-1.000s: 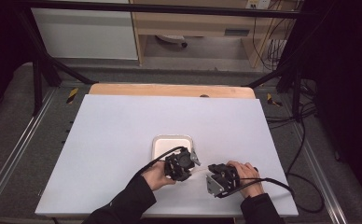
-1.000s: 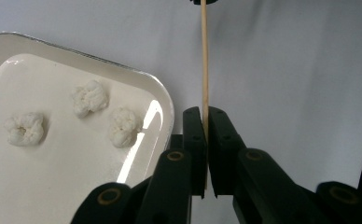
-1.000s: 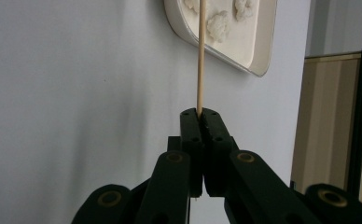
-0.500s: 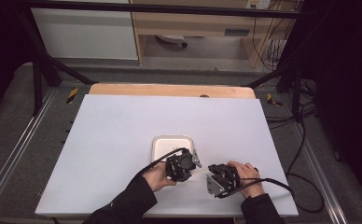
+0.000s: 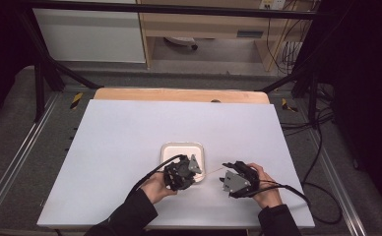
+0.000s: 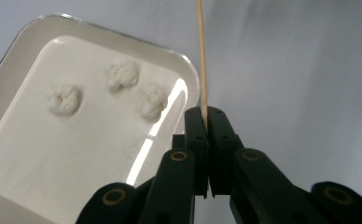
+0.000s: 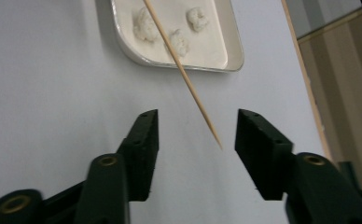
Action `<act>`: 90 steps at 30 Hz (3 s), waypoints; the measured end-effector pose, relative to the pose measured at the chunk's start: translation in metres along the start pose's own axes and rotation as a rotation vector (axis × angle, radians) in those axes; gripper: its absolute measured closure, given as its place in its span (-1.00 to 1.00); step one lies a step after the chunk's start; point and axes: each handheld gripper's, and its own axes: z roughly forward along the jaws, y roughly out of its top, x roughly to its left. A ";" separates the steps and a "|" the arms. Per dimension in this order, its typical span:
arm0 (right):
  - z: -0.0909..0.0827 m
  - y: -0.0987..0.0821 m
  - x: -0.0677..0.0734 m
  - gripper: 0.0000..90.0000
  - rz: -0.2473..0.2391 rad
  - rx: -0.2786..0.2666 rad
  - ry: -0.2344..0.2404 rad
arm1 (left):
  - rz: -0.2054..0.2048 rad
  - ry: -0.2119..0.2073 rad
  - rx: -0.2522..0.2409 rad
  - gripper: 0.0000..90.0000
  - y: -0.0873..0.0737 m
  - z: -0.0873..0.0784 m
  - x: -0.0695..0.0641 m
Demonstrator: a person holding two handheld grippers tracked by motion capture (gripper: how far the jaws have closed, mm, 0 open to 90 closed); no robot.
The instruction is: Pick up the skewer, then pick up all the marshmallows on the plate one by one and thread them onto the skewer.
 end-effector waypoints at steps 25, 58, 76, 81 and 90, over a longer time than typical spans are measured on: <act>0.011 -0.030 -0.020 -0.88 0.730 -0.063 0.150 | -0.258 0.140 -0.278 0.96 -0.088 -0.034 0.013; 0.067 0.032 -0.042 -0.82 0.864 -0.116 0.212 | -0.358 0.203 -0.454 0.96 -0.136 -0.050 0.009; 0.103 0.035 -0.032 0.06 0.827 -0.038 0.267 | -0.365 0.198 -0.460 0.96 -0.136 -0.047 0.009; 0.104 0.035 -0.030 0.26 0.809 -0.019 0.270 | -0.366 0.198 -0.466 0.96 -0.136 -0.046 0.009; 0.104 0.035 -0.026 0.54 0.795 0.001 0.268 | -0.370 0.205 -0.480 0.96 -0.137 -0.048 0.009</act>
